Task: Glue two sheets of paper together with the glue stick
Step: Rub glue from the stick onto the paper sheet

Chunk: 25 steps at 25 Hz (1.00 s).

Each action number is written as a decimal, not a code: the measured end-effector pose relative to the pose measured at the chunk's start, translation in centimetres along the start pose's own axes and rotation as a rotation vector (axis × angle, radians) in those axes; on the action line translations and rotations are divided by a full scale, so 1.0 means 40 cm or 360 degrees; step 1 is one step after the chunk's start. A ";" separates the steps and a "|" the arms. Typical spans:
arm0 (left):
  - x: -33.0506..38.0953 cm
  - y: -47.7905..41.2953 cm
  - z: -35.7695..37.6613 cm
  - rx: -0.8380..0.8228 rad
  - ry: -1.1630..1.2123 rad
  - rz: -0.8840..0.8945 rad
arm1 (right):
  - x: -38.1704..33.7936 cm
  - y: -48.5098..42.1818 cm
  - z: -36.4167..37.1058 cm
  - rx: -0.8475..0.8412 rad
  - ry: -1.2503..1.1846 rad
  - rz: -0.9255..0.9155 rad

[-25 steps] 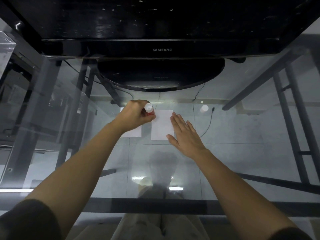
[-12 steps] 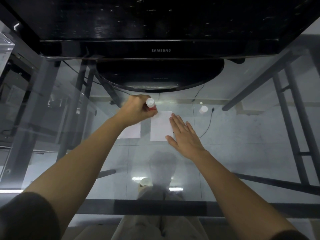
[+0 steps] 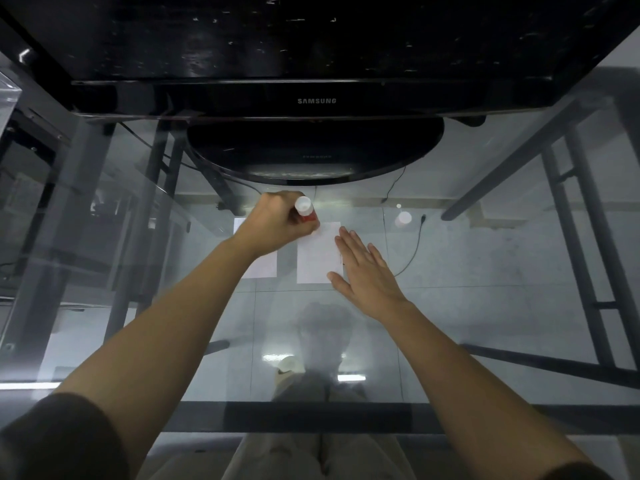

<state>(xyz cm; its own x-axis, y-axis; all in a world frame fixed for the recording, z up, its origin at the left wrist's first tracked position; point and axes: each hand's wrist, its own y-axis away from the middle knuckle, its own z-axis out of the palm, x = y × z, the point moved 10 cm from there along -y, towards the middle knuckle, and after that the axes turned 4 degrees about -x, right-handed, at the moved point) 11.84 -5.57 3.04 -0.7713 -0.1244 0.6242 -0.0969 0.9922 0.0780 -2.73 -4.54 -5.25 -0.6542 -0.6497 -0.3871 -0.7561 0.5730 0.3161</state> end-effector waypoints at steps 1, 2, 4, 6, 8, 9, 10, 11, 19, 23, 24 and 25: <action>0.014 0.004 0.017 -0.0048 -0.0008 0.0036 | -0.001 0.000 -0.002 0.0009 -0.0026 -0.0003; 0.022 0.007 0.033 -0.0089 -0.0015 0.0049 | -0.002 0.000 -0.005 0.0019 -0.0063 -0.0005; 0.011 0.002 0.043 -0.0098 -0.0009 -0.0005 | -0.002 0.000 -0.010 0.0036 -0.0137 -0.0003; -0.006 -0.004 0.034 -0.0033 -0.0029 -0.0077 | -0.004 0.000 -0.013 0.0040 -0.0155 -0.0004; -0.015 -0.009 0.015 0.0074 -0.0061 -0.0116 | -0.007 0.003 -0.020 0.0066 -0.0122 0.0000; -0.015 -0.009 0.006 0.0129 -0.0046 -0.0123 | -0.008 0.006 -0.026 0.0102 -0.0089 0.0007; -0.009 -0.009 0.001 0.0158 -0.0017 -0.0111 | -0.010 0.009 -0.033 0.0144 -0.0033 0.0017; 0.003 -0.009 0.005 0.0146 0.0005 -0.0081 | -0.011 0.013 -0.038 0.0180 0.0037 0.0027; 0.012 -0.037 0.027 0.0022 -0.0040 -0.0091 | -0.012 0.016 -0.038 0.0218 0.0252 0.0069; 0.058 -0.041 0.060 -0.0083 -0.0017 0.0011 | -0.014 0.019 -0.040 0.0263 0.0213 0.0068; 0.066 -0.044 0.069 -0.0114 -0.0029 0.0026 | -0.013 0.020 -0.040 0.0266 0.0222 0.0072; 0.067 -0.048 0.068 -0.0115 -0.0031 0.0019 | -0.012 0.021 -0.039 0.0273 0.0231 0.0071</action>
<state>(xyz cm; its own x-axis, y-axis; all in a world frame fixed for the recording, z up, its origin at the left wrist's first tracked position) 8.27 -7.80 2.44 -0.7843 -0.1120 0.6102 -0.0427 0.9910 0.1270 -3.06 -4.53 -3.43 -0.6917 -0.6798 -0.2437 -0.7208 0.6711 0.1734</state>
